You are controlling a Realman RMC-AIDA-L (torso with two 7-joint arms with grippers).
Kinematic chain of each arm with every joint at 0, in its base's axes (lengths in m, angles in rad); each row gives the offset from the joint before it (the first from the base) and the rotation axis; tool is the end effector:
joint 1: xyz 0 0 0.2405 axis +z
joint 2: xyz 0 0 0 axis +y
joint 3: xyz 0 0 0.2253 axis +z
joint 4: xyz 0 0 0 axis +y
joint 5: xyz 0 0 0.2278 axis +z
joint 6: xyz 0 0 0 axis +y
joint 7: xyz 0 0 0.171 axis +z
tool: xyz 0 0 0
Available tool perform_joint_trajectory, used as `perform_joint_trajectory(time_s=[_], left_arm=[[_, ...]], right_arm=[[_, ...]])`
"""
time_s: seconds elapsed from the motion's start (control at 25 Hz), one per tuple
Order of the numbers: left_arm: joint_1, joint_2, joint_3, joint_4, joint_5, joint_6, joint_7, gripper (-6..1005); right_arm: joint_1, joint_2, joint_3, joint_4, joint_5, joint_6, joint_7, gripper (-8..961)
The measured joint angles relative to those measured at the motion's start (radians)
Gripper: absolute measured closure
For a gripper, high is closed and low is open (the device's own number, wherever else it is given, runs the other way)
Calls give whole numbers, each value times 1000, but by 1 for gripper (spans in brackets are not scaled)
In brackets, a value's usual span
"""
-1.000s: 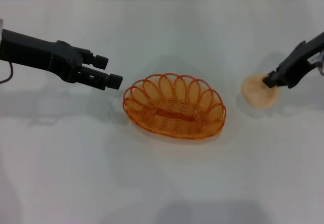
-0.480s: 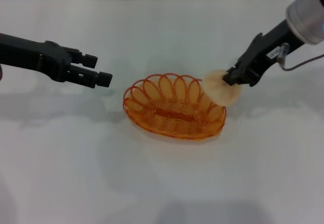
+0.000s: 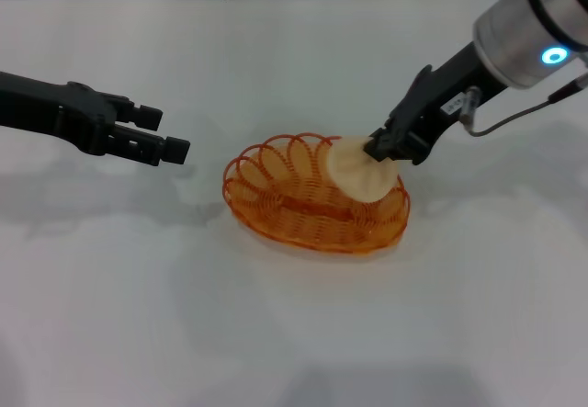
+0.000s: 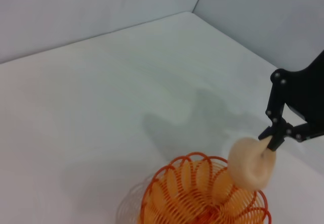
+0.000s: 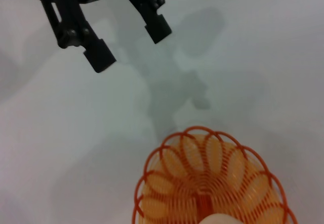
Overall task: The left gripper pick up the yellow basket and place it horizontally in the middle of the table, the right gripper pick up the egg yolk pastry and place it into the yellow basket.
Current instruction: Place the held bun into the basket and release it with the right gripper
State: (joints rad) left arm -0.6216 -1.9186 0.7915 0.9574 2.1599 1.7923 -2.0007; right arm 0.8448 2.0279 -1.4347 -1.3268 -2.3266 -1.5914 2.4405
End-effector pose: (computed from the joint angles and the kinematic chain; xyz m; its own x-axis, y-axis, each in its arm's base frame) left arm -0.2073 0.3578 0.0753 0.7761 0.5925 0.2157 0.6144 -0.7876 -0.0474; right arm 0.0528 0.3674 -0.0206 0.9305 -0.3163 0.1848 -0.2780 -0.9382 -0.2061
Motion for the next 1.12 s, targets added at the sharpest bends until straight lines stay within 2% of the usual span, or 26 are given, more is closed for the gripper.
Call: perform_joint_trajectory(time_s=[0.56,1.12], left_arm=[[14,-9,0,7,0,0,-9,112],[13,-10,0,7,-2,-9,-18,112]], right_arm=[[44,0,-114,40,61,68,0,927],[56,-2,-120,48,64,98,-3,916]])
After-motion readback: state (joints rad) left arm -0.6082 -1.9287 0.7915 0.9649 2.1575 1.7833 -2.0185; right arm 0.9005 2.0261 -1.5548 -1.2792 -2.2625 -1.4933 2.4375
